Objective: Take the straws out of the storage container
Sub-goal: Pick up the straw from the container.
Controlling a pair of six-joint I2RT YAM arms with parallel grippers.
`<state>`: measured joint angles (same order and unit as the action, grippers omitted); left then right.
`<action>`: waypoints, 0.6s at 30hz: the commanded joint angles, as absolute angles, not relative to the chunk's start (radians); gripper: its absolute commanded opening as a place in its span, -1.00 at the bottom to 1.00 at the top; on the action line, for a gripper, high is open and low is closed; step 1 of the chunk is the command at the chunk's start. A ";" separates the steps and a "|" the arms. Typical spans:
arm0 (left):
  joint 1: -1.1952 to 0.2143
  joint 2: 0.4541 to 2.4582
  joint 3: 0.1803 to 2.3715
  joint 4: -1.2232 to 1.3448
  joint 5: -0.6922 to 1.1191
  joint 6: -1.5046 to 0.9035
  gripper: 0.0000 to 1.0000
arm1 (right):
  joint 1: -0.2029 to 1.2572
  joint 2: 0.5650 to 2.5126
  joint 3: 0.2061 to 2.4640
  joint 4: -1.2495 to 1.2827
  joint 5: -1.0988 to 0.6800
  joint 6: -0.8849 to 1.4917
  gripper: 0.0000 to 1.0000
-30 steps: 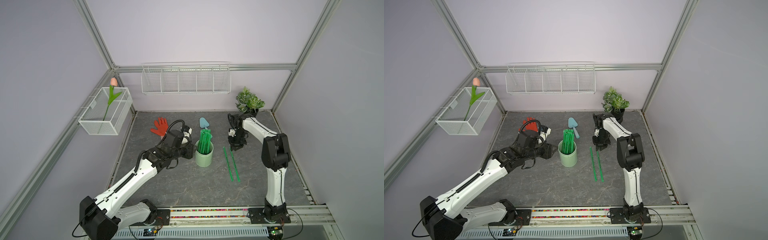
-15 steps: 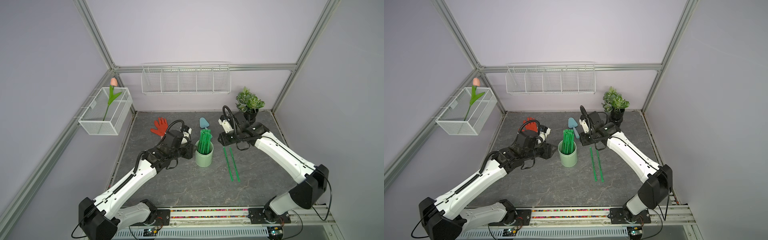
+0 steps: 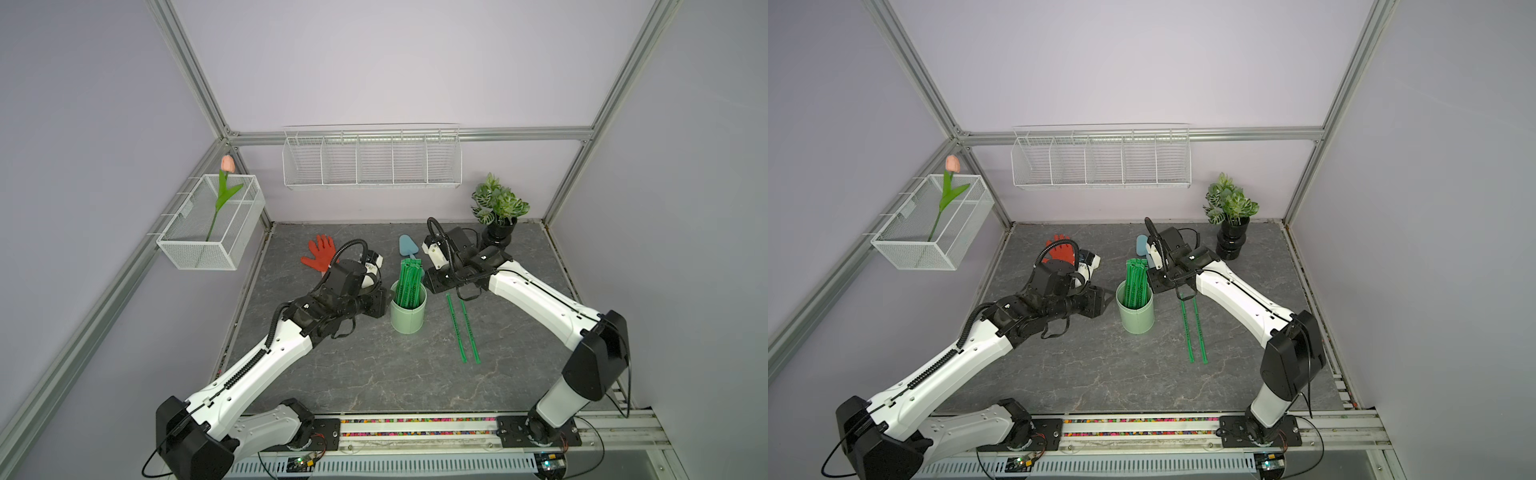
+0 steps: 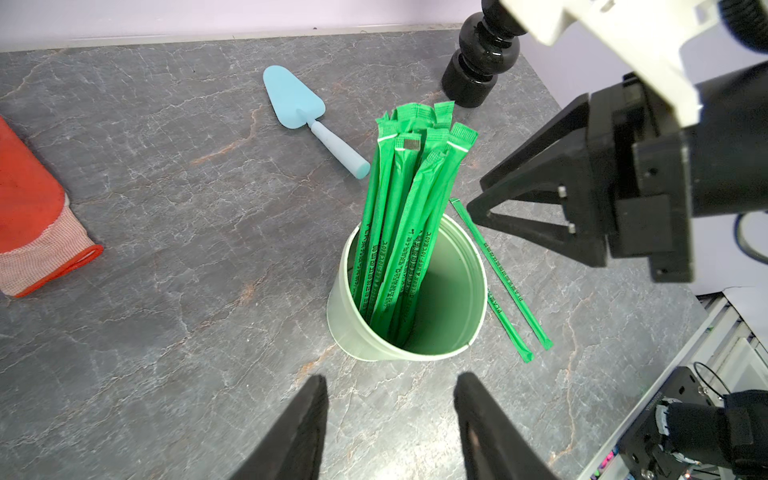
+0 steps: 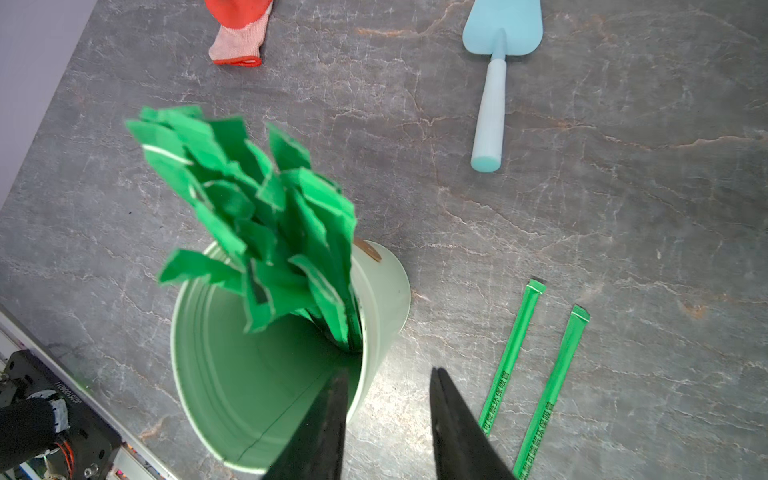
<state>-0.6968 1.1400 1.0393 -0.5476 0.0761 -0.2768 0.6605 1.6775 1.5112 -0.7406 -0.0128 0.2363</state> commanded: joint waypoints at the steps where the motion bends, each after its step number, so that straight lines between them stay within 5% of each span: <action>1: -0.699 1.131 1.045 -0.537 0.072 -0.279 0.06 | 0.667 1.687 1.543 -0.714 -0.039 0.250 -0.27; 18: -0.699 1.135 1.049 -0.541 0.077 -0.277 0.07 | 0.674 1.771 1.608 -0.716 -0.084 0.251 -0.32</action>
